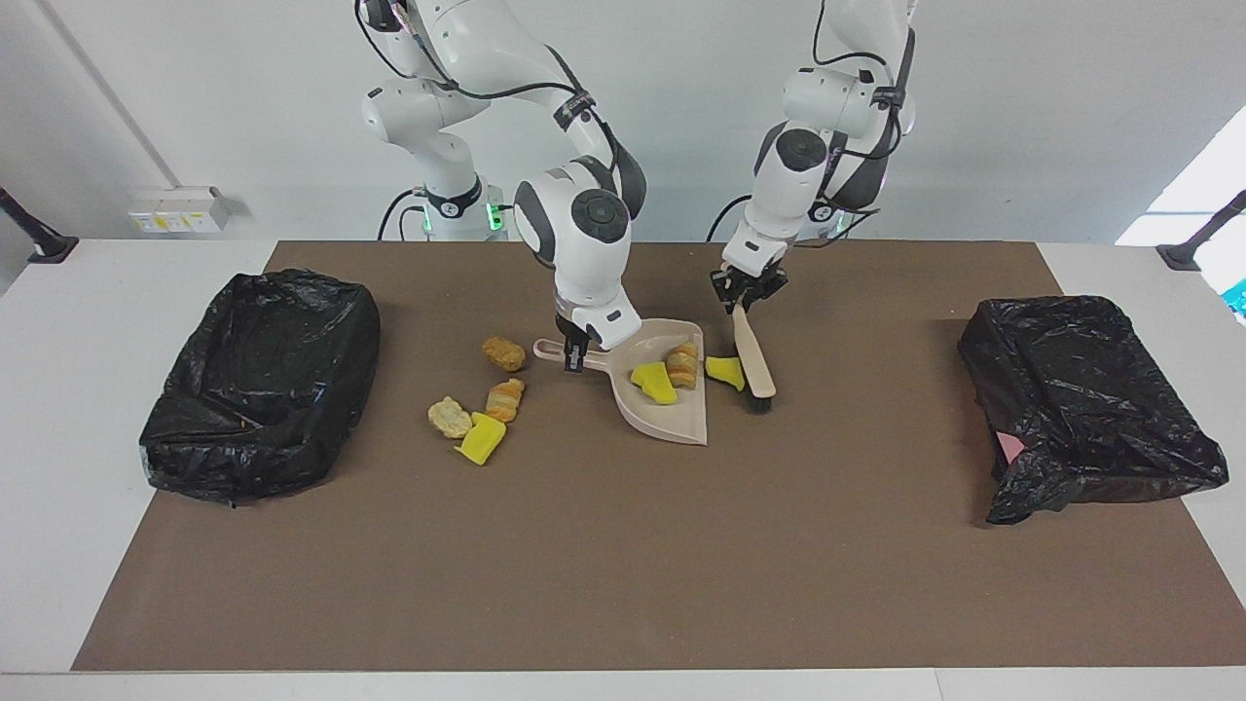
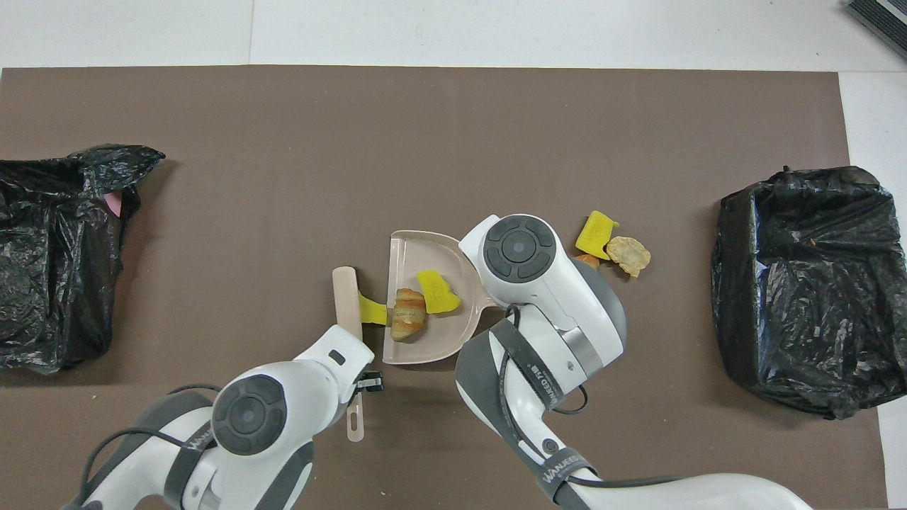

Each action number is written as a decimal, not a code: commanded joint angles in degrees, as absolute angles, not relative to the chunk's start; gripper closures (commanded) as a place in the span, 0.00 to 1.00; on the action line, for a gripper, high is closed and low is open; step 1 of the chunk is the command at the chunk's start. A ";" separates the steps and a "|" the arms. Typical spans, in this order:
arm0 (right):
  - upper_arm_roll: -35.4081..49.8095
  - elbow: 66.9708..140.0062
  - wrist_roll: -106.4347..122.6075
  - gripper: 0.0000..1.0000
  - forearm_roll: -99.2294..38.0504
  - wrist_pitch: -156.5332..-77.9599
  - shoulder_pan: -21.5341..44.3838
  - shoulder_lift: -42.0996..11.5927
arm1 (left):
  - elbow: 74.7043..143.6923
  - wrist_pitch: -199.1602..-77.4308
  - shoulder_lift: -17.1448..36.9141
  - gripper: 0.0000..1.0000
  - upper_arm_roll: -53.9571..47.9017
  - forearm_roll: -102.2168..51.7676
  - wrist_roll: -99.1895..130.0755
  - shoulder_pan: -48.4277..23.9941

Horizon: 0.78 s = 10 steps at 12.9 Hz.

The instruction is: Sweep and dump trash in bin

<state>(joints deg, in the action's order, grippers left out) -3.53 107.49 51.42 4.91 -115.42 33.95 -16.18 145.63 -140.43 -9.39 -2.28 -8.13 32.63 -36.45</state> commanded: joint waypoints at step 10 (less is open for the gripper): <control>-3.34 108.46 52.47 1.00 5.27 -115.58 31.56 -14.33 | 135.98 -137.56 -3.16 1.00 -1.14 -10.28 32.43 -33.50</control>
